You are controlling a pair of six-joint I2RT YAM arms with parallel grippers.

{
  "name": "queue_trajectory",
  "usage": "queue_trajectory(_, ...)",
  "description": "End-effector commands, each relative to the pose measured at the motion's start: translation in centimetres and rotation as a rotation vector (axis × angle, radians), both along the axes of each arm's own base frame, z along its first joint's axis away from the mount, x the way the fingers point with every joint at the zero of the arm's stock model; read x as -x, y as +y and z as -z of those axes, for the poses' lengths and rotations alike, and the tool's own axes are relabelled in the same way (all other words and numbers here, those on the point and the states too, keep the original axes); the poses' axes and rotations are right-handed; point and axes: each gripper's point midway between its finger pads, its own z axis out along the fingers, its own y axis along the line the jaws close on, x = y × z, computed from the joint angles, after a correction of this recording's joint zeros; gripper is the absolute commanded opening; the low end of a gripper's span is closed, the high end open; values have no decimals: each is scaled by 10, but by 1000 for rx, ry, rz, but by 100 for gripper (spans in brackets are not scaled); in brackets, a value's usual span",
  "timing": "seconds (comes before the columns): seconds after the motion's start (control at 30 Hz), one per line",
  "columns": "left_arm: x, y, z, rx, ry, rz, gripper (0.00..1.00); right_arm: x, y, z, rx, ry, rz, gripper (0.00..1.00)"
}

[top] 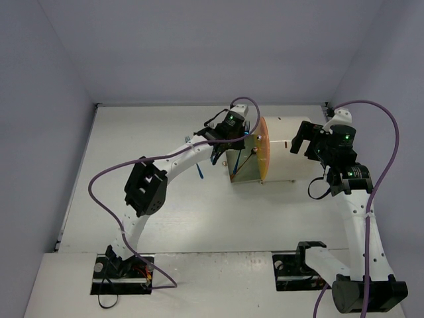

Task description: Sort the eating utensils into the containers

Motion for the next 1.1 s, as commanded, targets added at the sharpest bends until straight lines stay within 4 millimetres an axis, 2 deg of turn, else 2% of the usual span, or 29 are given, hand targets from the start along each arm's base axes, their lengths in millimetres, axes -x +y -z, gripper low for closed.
queue_trajectory(0.0,4,-1,-46,3,-124,43,1,-6,1,-13,10,-56,-1,100)
queue_trajectory(0.1,9,0,-43,-28,-130,79,11,-7,1,-12,10,-54,-1,100)
queue_trajectory(0.2,15,3,-48,-48,-141,102,26,-7,0,-13,11,-56,-2,100)
queue_trajectory(0.3,24,9,-56,-60,-153,119,35,-7,1,-13,10,-56,-3,100)
queue_trajectory(0.37,29,15,-67,-52,-165,115,39,-7,1,-13,9,-57,-6,100)
queue_trajectory(0.47,37,32,-73,-66,-163,83,40,-6,1,-14,9,-58,-6,100)
queue_trajectory(0.5,39,40,-80,-65,-172,63,40,-6,1,-14,8,-59,-5,100)
queue_trajectory(0.57,35,62,-81,-79,-167,-4,41,-5,1,-13,7,-58,-3,100)
queue_trajectory(0.63,33,82,-73,-103,-142,-66,42,-5,1,-11,7,-53,-4,100)
queue_trajectory(0.7,21,107,-60,-108,-93,-158,44,-5,2,-10,3,-51,-5,100)
queue_trajectory(0.83,1,143,-16,-118,30,-272,46,-6,3,-10,-1,-50,-10,100)
queue_trajectory(0.93,-13,161,14,-138,95,-338,47,-6,4,-11,-7,-52,-12,100)
queue_trajectory(0.97,-15,160,14,-134,96,-340,47,-6,4,-11,-8,-52,-12,100)
queue_trajectory(1.07,-30,173,41,-151,145,-402,47,-4,5,-11,-11,-53,-15,100)
